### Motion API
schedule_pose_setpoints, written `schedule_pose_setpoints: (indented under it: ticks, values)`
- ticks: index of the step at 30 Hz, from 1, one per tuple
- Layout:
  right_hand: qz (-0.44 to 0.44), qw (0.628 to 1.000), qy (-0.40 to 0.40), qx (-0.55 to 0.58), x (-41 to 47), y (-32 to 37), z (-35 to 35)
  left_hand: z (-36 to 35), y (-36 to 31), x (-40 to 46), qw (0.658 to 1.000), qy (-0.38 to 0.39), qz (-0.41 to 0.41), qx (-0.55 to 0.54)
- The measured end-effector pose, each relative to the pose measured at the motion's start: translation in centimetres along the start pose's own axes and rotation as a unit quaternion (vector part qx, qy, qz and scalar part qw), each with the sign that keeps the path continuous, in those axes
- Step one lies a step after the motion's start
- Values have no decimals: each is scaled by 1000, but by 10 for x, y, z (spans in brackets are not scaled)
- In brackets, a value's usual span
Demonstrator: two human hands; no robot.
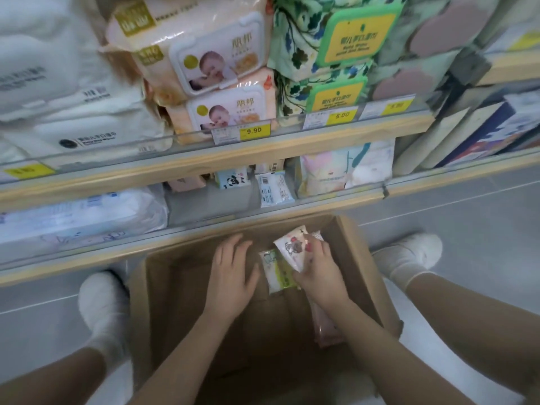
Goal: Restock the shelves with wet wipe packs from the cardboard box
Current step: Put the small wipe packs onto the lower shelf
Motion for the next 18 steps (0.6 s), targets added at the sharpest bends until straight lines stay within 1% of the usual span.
schedule_pose_setpoints:
  ticks: [2,4,5,6,8,10,11,13,15,18]
  values:
    - [42,999,4,21,-10,18,-2,-4,-11,-6,993,11,84,-80]
    - [80,996,15,29,-19,34,-7,-8,-17,-9,964,48,182,-186]
    - [92,995,18,30,-23,39,-10,-10,-16,-10,949,66,211,-224]
    - [98,994,19,36,-26,43,-12,-11,-15,-10,940,73,225,-246]
    - [99,993,35,61,-27,44,-14,-11,-3,-12,923,61,253,-283]
    - [92,993,52,61,-23,37,-13,-9,14,-15,901,54,294,-313]
    - [79,995,49,49,-20,29,-12,-9,24,-18,892,51,316,-320]
    - [22,999,30,24,-11,9,-10,-8,40,-25,877,44,353,-324]
    - [-47,999,14,4,-2,-11,-9,-11,52,-30,863,37,375,-337]
    - [-106,994,9,-25,13,-33,-17,-21,62,-35,848,42,394,-352]
Point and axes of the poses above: each hand's wrist, its own x-axis towards the middle knuckle, its own z-axis out of the back of the hand, y = z × x, the point moved 3 cm from there along x, towards the middle knuckle, and after that the axes turned 7 degrees about -x, right-handed, at the moved point
